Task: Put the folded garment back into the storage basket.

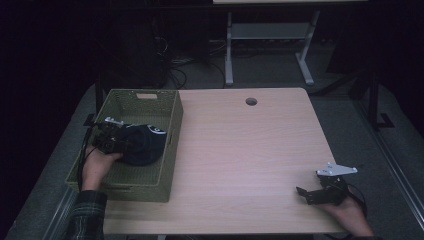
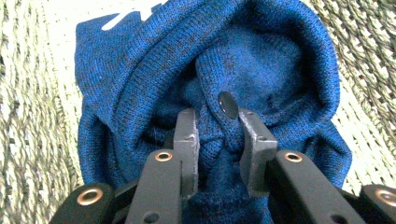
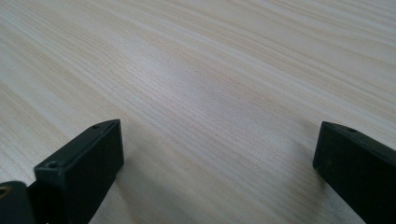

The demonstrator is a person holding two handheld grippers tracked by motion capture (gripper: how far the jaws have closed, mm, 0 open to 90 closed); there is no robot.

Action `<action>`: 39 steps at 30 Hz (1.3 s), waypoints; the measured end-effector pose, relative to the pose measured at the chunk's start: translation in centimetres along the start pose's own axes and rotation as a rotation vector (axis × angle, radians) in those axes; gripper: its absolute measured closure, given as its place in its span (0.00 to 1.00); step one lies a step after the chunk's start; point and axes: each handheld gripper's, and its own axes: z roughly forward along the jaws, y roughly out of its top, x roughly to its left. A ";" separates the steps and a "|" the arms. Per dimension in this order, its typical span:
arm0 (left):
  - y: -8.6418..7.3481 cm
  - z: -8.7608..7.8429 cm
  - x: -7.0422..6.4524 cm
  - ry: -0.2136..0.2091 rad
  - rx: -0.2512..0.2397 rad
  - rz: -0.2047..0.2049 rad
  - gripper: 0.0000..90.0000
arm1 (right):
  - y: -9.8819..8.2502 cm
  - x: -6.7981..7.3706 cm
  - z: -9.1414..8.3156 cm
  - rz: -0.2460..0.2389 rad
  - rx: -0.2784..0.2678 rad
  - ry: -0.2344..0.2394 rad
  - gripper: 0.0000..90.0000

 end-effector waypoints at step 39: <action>6.8 -3.5 -12.0 -0.185 -0.229 0.125 0.17 | 0.0 0.0 0.0 0.000 0.000 0.000 0.02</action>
